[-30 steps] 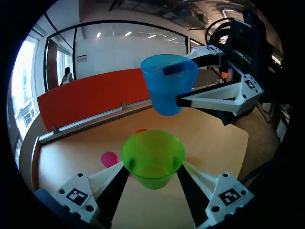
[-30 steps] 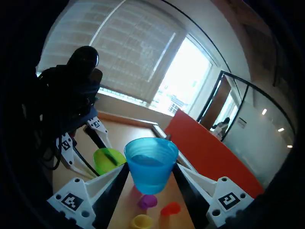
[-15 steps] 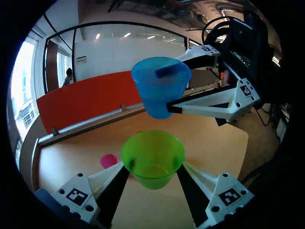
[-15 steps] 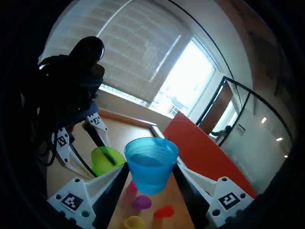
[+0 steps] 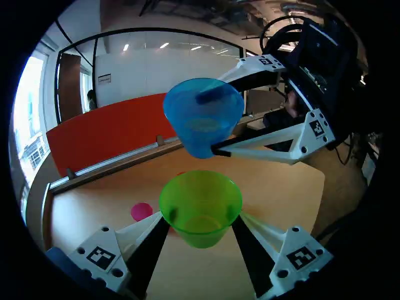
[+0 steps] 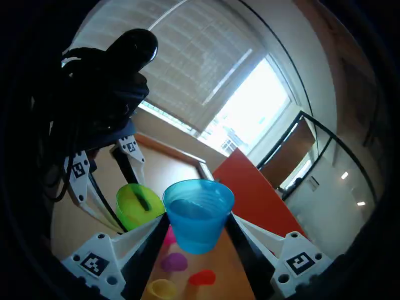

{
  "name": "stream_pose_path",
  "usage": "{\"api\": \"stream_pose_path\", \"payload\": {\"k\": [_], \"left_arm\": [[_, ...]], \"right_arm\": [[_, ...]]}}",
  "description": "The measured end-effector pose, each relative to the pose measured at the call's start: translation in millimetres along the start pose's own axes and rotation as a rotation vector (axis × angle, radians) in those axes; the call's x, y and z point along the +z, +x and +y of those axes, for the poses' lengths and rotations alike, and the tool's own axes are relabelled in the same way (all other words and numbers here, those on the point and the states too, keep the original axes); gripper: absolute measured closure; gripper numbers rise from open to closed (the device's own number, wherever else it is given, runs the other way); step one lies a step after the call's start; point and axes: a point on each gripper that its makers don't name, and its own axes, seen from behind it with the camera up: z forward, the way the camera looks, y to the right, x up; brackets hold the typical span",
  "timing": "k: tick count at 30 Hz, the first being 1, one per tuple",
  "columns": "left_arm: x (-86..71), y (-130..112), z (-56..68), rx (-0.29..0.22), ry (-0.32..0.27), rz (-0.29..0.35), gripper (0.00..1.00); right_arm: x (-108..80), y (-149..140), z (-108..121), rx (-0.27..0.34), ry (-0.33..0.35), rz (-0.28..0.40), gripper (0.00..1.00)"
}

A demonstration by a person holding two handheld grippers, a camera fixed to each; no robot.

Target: Pour water

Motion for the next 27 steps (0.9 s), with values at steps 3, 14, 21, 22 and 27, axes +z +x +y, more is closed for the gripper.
{"api": "stream_pose_path", "payload": {"k": [3, 14, 21, 22, 27], "left_arm": [[-0.1, -0.4, 0.4, 0.001, -0.002, -0.003, 0.19], [0.4, -0.7, 3.2, 0.009, -0.011, -0.009, 0.19], [0.7, 0.9, 6.1, 0.01, -0.013, -0.009, 0.19], [0.7, 0.8, 6.4, 0.009, -0.013, -0.009, 0.19], [0.7, -0.1, 6.9, 0.012, -0.012, -0.011, 0.19]], "right_arm": [[0.6, -1.9, -1.6, -0.019, 0.005, -0.005, 0.14], [1.8, -5.9, -3.4, -0.096, 0.009, -0.019, 0.14], [2.1, -4.6, -5.1, -0.127, 0.001, -0.017, 0.14], [1.8, -4.5, -5.8, -0.134, 0.001, -0.018, 0.14], [0.5, -2.5, -8.9, -0.175, -0.004, -0.02, 0.14]]}}
